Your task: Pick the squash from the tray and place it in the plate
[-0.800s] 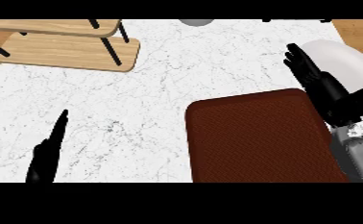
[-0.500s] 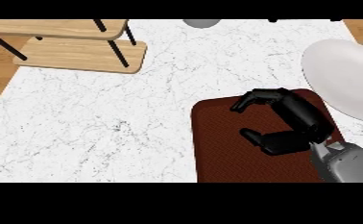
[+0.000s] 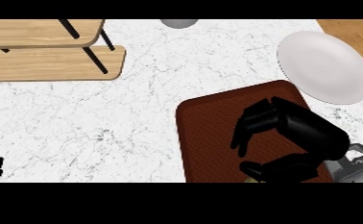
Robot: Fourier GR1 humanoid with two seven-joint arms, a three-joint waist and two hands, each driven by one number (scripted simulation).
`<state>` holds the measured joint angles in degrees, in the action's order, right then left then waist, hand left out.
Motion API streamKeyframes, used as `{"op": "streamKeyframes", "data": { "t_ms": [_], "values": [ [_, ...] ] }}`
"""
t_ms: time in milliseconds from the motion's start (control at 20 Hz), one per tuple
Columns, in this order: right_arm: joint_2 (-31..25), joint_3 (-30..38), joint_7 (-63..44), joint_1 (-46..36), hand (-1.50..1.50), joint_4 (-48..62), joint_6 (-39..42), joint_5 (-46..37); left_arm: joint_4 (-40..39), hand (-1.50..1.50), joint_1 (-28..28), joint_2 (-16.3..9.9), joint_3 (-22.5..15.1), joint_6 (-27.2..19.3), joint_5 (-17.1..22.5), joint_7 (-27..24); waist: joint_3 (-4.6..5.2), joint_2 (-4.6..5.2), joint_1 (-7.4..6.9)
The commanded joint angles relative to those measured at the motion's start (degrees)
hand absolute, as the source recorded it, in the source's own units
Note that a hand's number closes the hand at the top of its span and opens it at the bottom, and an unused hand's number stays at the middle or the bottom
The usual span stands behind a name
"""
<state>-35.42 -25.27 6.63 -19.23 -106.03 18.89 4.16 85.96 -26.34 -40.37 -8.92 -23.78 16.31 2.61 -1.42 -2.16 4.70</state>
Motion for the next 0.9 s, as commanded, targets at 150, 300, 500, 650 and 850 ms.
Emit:
{"op": "streamKeyframes", "data": {
  "t_ms": [150, 300, 500, 650, 850],
  "values": [
    [-5.8, -6.2, 17.1, 8.5, -1.50, -0.8, 9.4, -4.5, 5.4, 0.00, 16.2, 11.0, -5.7, 0.9, 2.8, 1.7, 1.21, 2.50, 0.55],
    [-12.4, -6.4, 21.6, 8.8, -1.50, -3.9, 7.5, -16.7, 3.6, 0.00, 18.5, 14.1, -7.5, -0.6, 1.7, 2.2, 1.27, 1.94, -0.34],
    [-15.1, -5.6, 21.5, 8.1, -1.50, -6.7, 0.3, -29.0, 0.9, 0.00, 25.4, 14.7, -7.7, 0.1, 1.2, 5.6, 1.35, 1.96, -1.25],
    [-18.3, -7.2, 17.7, 10.2, -1.50, -11.4, -0.6, -36.1, -0.5, 0.00, 24.7, 17.4, -10.2, -1.4, -1.5, 3.7, 1.44, 1.86, -2.45],
    [-19.7, -8.9, 9.3, 10.3, -1.50, -17.4, 4.5, -40.9, -2.3, 0.00, 28.7, 16.4, -8.2, 0.6, -0.8, 6.4, 1.48, 1.99, -3.63]
  ]
}}
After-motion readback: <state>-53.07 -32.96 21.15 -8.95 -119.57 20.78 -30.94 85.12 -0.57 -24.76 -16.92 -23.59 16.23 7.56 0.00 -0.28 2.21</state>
